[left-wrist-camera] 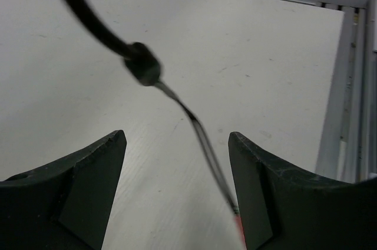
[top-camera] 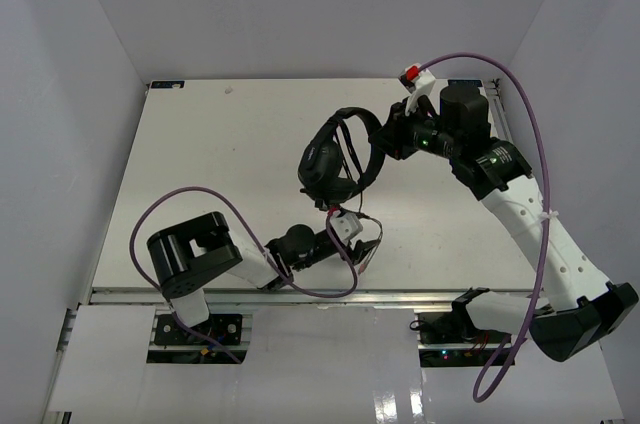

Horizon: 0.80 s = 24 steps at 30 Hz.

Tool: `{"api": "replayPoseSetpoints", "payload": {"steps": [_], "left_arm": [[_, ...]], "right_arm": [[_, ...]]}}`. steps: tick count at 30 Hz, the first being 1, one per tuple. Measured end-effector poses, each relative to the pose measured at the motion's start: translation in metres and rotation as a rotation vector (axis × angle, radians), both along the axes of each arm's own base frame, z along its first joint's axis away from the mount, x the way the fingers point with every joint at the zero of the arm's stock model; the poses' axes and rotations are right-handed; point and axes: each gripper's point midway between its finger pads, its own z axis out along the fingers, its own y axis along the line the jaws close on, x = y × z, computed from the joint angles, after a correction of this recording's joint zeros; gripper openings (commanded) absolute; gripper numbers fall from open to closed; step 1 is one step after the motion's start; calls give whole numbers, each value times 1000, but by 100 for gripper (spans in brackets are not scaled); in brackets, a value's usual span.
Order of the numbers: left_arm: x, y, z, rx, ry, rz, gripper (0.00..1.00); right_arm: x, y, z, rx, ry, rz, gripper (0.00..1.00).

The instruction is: Wrap the headphones

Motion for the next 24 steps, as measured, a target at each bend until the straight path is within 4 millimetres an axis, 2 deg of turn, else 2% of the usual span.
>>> {"api": "replayPoseSetpoints", "payload": {"steps": [6,14,16,21,24], "left_arm": [[-19,-13,-17,21,51,-121,81],[-18,-14,-18,19,66,-124,81],[-13,-11,-17,17,66,-97,81],[-4,10,-25,33,73,6,82],[0,13,-25,36,74,34,82]], "right_arm": [[-4,-1,1,5,-2,7,8],[-5,-1,2,7,-4,10,8],[-5,-1,2,7,-5,10,8],[-7,-1,3,10,-9,12,8],[-7,-1,1,9,-5,13,8]]}}
